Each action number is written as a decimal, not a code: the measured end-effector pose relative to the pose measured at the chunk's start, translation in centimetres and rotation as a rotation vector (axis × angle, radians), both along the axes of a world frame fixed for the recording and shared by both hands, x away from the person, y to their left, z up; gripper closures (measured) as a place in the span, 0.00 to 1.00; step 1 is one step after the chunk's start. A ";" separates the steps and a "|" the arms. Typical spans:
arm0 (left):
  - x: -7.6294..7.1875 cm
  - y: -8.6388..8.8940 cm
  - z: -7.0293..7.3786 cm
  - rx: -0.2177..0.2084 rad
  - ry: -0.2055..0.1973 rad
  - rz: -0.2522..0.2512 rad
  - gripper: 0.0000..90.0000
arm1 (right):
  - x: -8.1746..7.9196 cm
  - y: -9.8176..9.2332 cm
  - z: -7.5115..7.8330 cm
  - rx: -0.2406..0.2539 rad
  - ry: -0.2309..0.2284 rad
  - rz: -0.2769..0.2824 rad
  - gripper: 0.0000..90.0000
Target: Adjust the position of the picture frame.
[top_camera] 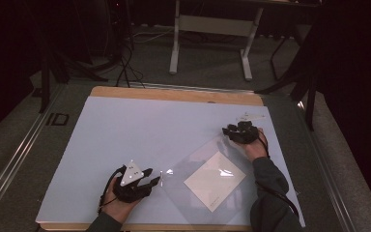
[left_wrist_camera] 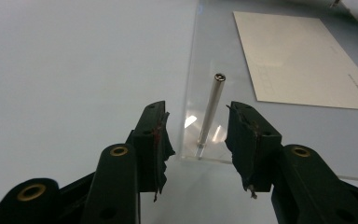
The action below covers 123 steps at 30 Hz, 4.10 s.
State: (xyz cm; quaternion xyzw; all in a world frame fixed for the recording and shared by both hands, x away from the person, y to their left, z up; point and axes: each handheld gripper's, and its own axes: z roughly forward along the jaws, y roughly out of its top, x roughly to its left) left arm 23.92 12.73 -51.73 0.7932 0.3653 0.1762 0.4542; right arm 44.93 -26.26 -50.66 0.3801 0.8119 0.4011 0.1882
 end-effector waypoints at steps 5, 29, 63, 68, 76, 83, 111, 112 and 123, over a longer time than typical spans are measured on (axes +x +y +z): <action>0.4 -0.8 -0.5 0.008 0.013 -0.004 0.68 | 0.4 0.4 -0.4 0.000 0.005 -0.010 0.74; 2.0 -3.1 -2.3 0.069 0.048 -0.019 0.93 | 1.4 1.1 -1.9 -0.006 0.012 -0.054 0.94; 7.6 4.1 1.6 -0.179 0.043 0.192 0.89 | -0.6 2.8 2.1 -0.133 -0.045 -0.011 0.94; 9.8 4.5 2.2 -0.086 0.031 0.184 0.92 | -0.9 2.5 2.1 -0.078 -0.016 -0.026 0.95; 13.3 5.0 2.3 -0.012 0.035 0.199 0.94 | -1.2 2.9 1.3 -0.061 0.018 -0.069 0.95; 17.0 5.1 2.4 0.015 0.055 0.260 0.94 | -1.0 3.7 0.6 -0.041 0.043 -0.120 0.95; 18.5 4.4 0.9 0.014 0.085 0.325 0.94 | 1.4 3.8 -1.5 -0.001 0.060 -0.170 0.94; 18.5 4.4 1.0 0.015 0.086 0.324 0.94 | 1.4 3.8 -1.5 0.001 0.059 -0.173 0.94; 18.6 4.7 0.9 -0.013 0.103 0.314 0.92 | 1.3 3.8 -1.5 -0.002 0.059 -0.164 0.94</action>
